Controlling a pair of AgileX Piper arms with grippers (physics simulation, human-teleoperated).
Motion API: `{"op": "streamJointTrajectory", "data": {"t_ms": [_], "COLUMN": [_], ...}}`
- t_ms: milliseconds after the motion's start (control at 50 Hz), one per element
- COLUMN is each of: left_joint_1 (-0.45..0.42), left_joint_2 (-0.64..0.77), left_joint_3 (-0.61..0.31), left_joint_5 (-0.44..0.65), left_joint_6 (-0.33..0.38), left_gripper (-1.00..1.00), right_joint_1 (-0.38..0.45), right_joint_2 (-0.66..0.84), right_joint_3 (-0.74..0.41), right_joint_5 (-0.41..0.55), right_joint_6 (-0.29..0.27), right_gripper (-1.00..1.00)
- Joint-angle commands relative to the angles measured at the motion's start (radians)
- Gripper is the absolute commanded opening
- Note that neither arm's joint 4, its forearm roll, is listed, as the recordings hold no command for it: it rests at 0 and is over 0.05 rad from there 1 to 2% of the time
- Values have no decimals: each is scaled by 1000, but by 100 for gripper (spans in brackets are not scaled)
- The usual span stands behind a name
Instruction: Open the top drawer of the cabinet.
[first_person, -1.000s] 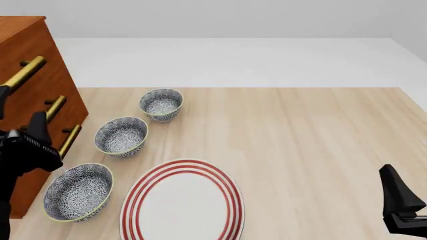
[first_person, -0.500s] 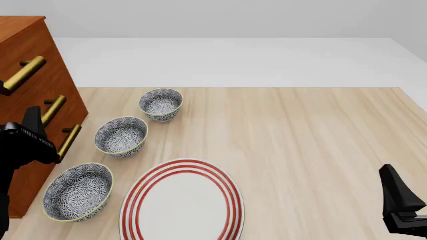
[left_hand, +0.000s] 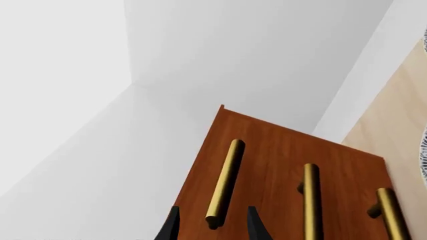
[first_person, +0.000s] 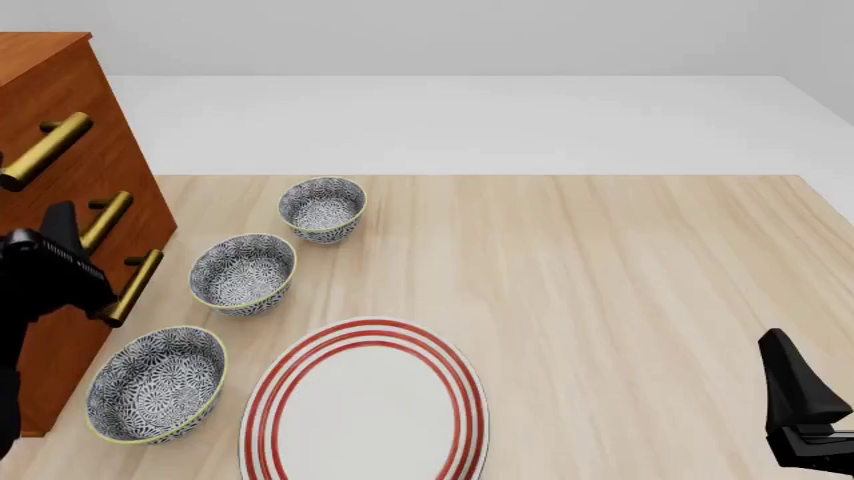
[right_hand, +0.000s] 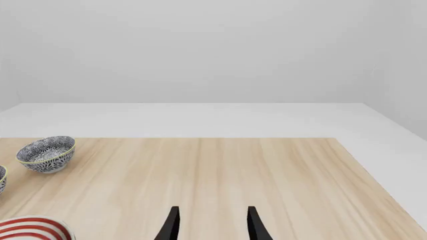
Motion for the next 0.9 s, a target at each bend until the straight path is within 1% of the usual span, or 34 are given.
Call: {"op": "streamJointTrajectory", "data": {"t_ms": [20,900], "left_joint_1": [13,48], "left_joint_2": [19,74], "left_joint_3": [-18,-65], "left_joint_5": [0,0], "left_joint_6": [4,14], "left_gripper": [100,100], "right_joint_1": [0,0], "right_joint_2": [0,0], "right_joint_3": [0,0], "right_joint_5": [0,0], "right_joint_6": [0,0], "right_gripper": [100,100]}}
